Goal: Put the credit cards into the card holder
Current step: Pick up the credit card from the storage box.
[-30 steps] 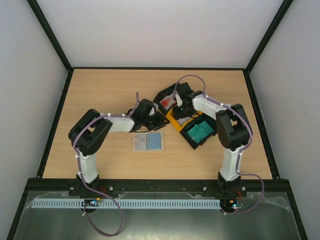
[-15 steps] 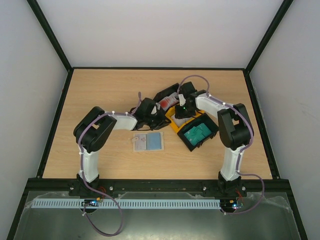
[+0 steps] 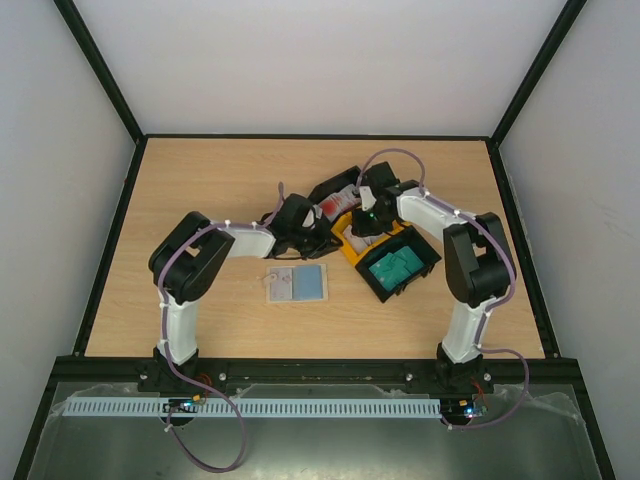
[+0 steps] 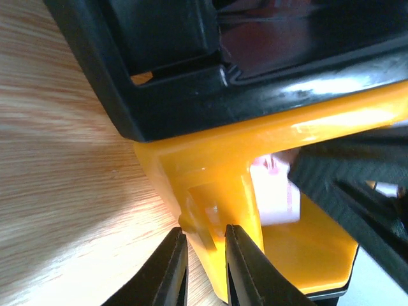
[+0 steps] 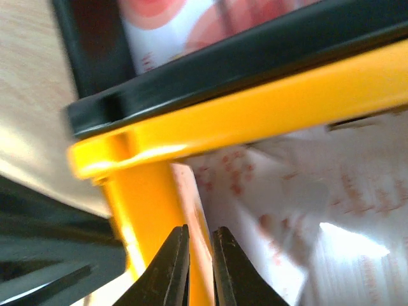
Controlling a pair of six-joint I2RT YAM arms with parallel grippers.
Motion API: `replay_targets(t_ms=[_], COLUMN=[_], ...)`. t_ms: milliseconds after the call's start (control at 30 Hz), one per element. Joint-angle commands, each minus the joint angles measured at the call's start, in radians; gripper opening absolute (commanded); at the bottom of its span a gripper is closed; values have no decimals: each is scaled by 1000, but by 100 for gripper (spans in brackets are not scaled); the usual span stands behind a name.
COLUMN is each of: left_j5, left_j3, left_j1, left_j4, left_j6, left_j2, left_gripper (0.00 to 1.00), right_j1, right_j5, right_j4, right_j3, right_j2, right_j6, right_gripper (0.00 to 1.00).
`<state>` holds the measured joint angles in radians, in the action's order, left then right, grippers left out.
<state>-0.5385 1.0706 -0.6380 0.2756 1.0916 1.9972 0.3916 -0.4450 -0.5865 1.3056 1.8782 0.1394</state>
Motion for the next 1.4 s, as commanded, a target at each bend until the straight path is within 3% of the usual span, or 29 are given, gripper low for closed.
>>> replay_targets(t_ms=[0,167,367,500,967,1367], left_j5=[29,34,38,38,42,65], left_j3=[38,42,38,39,41,36], left_j1=[-8,-8,-8,-8,-8,-8], left_j4=[21,15,11,11,2,-21], left_j6=[-17,-22,-24,-25,-35,-61], left_j2=[41,39,38,36,28,-30], left_gripper=[19,19,19,19,19,25], right_j1=[36,42,50,50,53,53], right_j5=[-102,-87,19,43,50,71], right_j4=[-98,-103,-111,-109,-76,-52], right_j3=[-37,-46,-46,-48,-45,-52], right_j2=[-42,-23,-2,-9,-102,-284], right_j6=[4,3,18,18,49,90], right_gripper=[12,16,29,30,3,2])
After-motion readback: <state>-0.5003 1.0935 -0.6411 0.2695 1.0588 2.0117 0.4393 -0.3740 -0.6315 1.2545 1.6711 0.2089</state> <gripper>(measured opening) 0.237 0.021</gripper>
